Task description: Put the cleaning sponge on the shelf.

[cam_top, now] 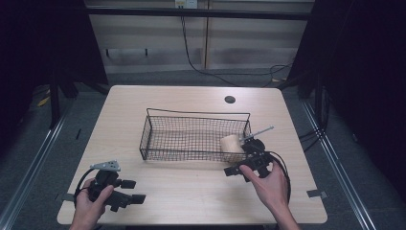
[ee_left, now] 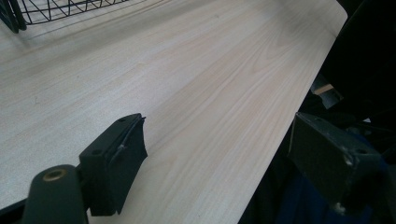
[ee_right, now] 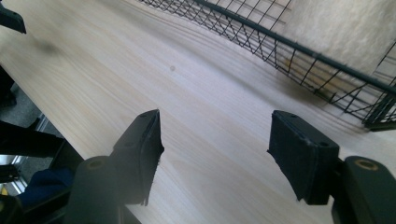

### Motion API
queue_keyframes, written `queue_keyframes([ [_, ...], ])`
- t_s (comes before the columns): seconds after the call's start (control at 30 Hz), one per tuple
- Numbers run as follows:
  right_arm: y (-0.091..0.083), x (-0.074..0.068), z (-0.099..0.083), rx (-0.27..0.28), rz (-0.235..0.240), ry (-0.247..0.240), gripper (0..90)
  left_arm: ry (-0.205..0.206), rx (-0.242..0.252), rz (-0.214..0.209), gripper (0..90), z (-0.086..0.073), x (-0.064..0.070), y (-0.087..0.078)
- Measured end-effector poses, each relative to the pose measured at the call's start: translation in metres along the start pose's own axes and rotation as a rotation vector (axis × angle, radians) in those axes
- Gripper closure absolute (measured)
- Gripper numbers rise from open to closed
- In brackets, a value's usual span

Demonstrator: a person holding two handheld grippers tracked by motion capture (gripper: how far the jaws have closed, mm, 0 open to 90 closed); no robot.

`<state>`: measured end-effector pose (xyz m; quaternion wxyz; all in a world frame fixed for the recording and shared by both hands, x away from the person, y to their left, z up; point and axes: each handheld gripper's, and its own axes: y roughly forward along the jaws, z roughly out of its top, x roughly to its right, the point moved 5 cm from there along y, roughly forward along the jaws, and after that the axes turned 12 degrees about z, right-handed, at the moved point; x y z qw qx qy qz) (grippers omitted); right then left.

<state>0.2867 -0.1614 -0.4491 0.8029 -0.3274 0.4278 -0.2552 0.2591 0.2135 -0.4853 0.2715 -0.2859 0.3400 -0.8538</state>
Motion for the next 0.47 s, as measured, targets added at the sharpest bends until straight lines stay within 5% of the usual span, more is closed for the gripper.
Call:
queue_keyframes([
  [0.33,0.005,0.005,-0.026,0.014,-0.015,0.002,30.6,0.003,0.000,0.004,18.3,0.000,-0.001,0.000],
  [0.47,0.014,0.019,-0.038,0.028,-0.023,0.017,25.3,-0.003,0.002,0.001,18.3,0.000,-0.001,-0.001],
])
